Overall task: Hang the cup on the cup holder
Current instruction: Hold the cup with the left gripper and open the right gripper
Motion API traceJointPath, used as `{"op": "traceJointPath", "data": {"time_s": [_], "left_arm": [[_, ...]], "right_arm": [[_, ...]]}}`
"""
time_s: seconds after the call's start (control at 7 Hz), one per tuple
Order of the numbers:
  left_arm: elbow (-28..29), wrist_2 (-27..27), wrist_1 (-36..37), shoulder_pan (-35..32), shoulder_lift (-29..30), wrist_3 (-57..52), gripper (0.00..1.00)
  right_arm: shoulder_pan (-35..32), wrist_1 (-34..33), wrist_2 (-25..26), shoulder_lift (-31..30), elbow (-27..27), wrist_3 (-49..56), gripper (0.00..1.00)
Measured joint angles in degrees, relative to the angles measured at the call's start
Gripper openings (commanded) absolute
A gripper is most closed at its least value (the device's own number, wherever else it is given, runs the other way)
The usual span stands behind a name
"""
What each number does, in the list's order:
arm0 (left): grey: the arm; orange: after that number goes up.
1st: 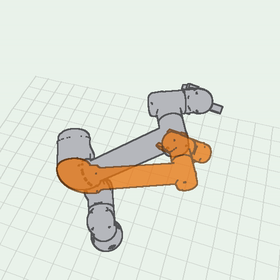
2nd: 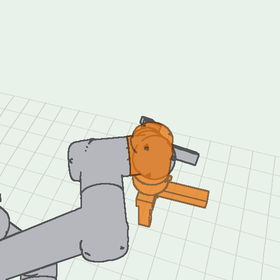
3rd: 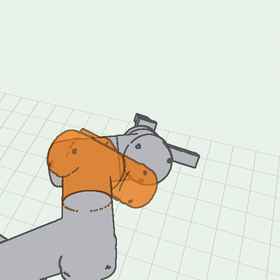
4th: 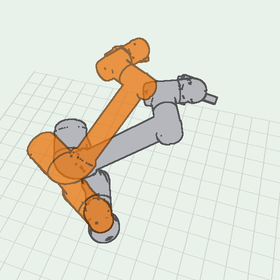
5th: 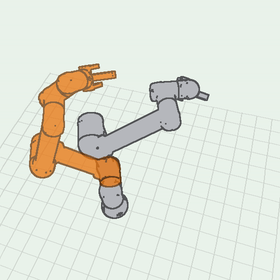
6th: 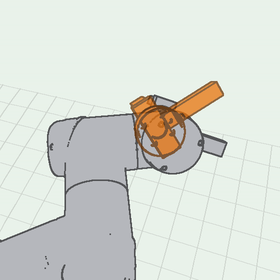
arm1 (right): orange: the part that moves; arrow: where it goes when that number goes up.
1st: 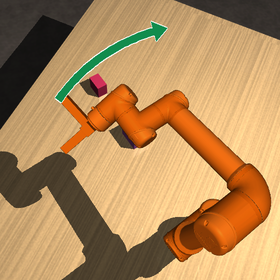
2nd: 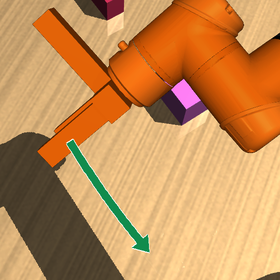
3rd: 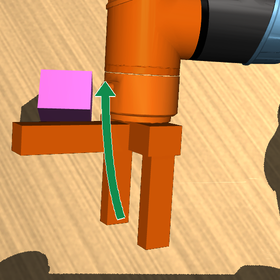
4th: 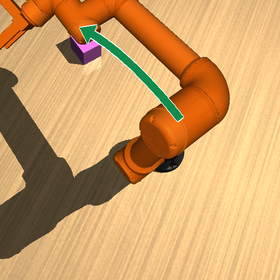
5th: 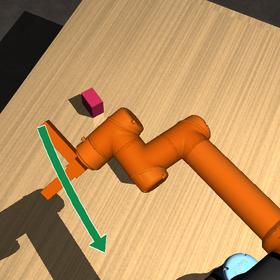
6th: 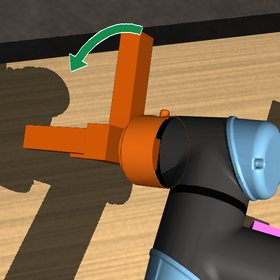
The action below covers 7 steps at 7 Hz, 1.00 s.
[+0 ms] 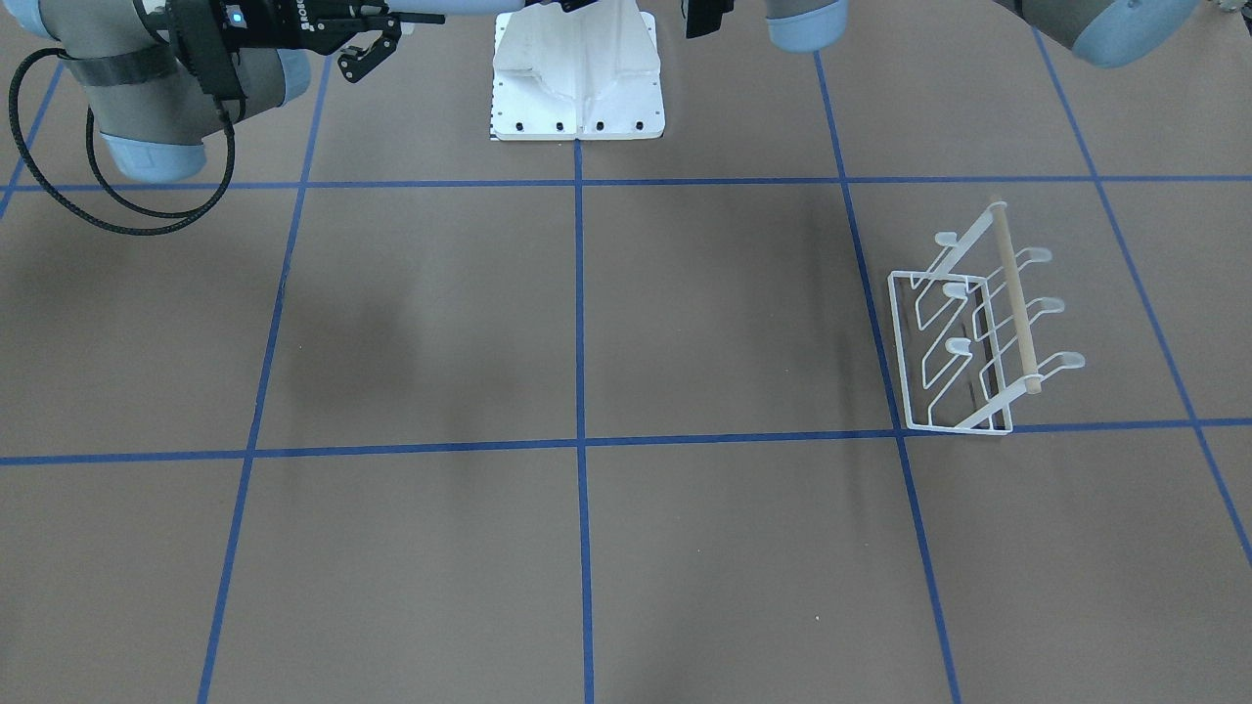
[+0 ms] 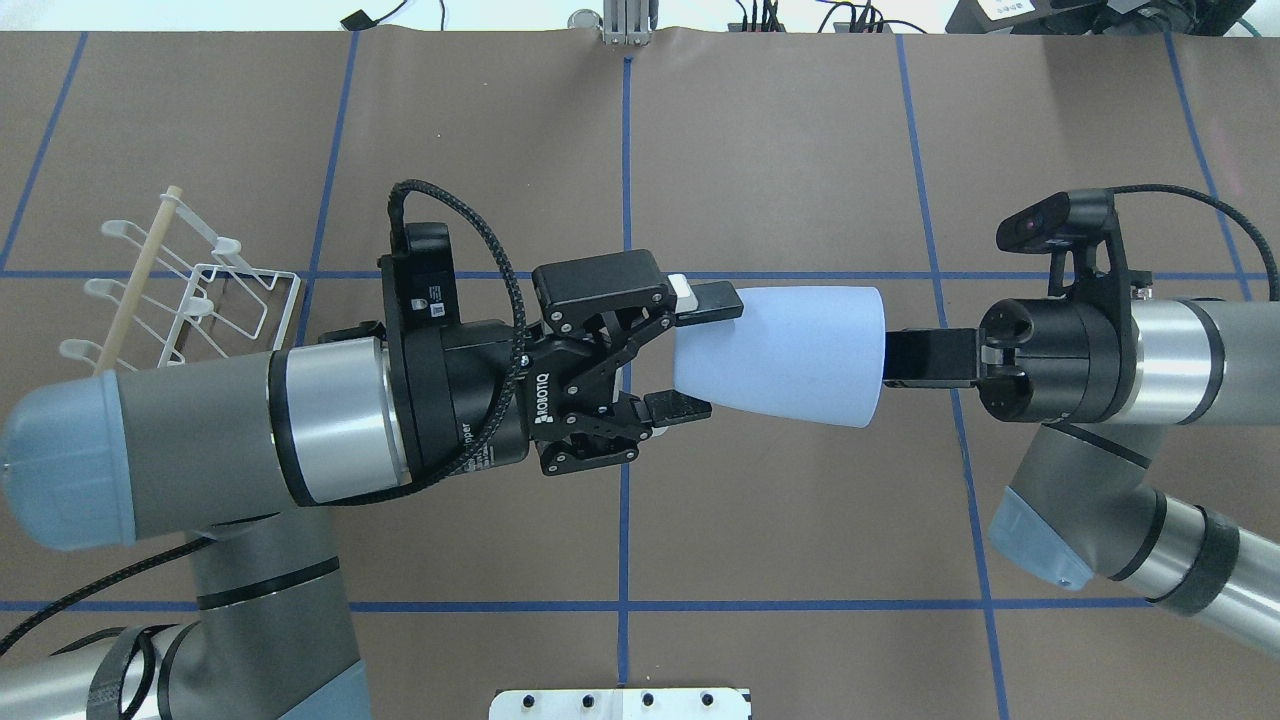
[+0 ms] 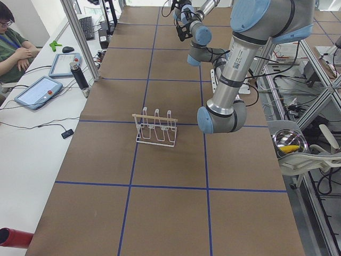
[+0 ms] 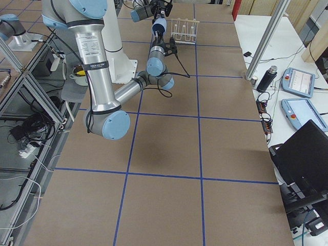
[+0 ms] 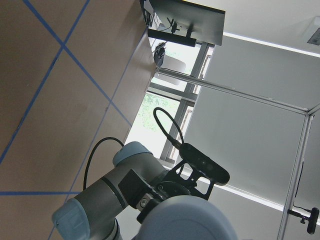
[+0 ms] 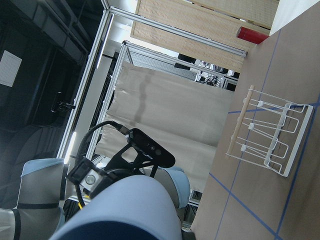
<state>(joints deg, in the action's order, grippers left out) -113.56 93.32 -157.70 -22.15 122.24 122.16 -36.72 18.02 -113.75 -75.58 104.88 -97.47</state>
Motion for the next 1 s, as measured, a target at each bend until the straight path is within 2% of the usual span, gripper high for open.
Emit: {"op": "traceJointPath", "data": {"time_s": [0.71, 0.86, 1.0], "left_arm": [[-0.2, -0.1, -0.1, 0.0, 0.2, -0.1, 0.87], [-0.2, -0.1, -0.1, 0.0, 0.2, -0.1, 0.80], [-0.1, -0.1, -0.1, 0.0, 0.2, -0.1, 0.62]], "right_arm": [[0.3, 0.4, 0.0, -0.1, 0.2, -0.2, 0.00], [0.3, 1.0, 0.0, -0.1, 0.2, -0.3, 0.00], [0.3, 1.4, 0.0, -0.1, 0.2, -0.4, 0.00]]}}
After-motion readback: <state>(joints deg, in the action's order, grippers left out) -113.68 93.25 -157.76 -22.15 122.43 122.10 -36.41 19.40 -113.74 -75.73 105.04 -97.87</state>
